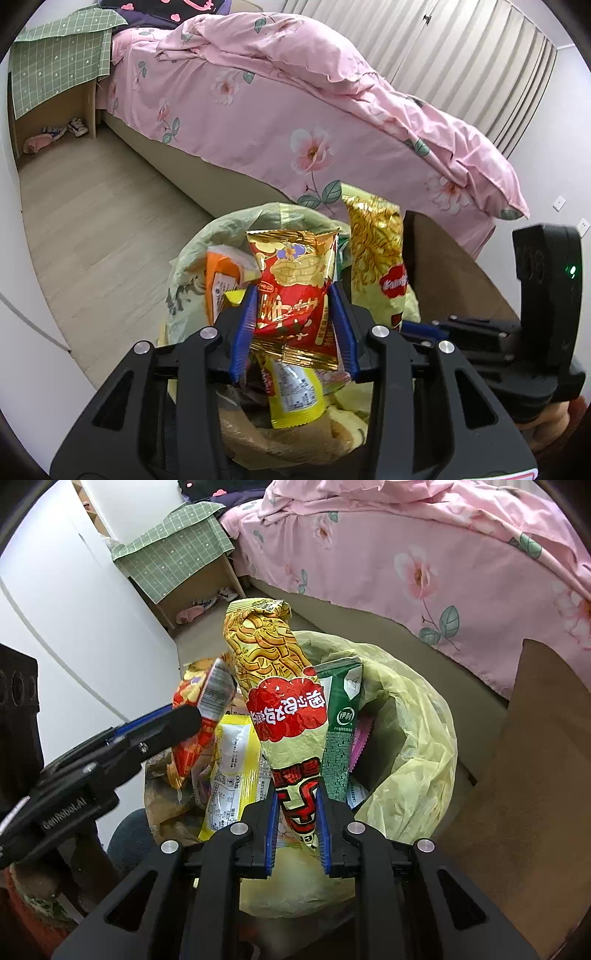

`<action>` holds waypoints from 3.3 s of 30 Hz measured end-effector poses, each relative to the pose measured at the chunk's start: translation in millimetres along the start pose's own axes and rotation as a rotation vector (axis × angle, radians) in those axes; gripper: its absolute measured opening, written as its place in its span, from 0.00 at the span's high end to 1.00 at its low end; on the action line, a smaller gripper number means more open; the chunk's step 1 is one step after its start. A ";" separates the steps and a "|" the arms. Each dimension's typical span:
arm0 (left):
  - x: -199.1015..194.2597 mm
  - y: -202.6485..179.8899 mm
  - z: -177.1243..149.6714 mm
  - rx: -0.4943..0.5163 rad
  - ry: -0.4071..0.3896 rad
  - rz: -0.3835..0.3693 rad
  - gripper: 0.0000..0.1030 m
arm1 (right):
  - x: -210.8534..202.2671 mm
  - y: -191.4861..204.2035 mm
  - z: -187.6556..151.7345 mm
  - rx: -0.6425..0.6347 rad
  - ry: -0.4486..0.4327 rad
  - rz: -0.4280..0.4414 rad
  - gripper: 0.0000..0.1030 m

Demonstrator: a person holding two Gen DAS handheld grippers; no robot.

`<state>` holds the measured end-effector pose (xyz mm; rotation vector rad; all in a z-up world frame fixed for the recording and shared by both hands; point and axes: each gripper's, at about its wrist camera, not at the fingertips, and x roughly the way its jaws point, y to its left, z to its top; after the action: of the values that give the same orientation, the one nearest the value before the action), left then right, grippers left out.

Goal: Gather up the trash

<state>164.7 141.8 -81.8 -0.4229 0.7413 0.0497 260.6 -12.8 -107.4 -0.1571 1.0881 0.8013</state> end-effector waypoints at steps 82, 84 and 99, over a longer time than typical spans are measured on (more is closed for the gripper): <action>-201.1 -106.2 -112.8 0.390 -0.133 0.105 0.26 | -248.8 99.9 -235.5 0.216 -0.529 -0.454 0.60; -200.9 -106.6 -112.9 0.390 -0.132 0.106 0.26 | -248.7 100.0 -235.2 0.216 -0.529 -0.456 0.60; -200.8 -106.3 -113.6 0.391 -0.133 0.104 0.26 | -246.2 99.5 -236.2 0.211 -0.517 -0.453 0.60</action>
<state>-36.8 21.0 14.7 -0.0075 0.6234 0.0289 -30.1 -180.2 10.1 -0.0111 0.6043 0.2869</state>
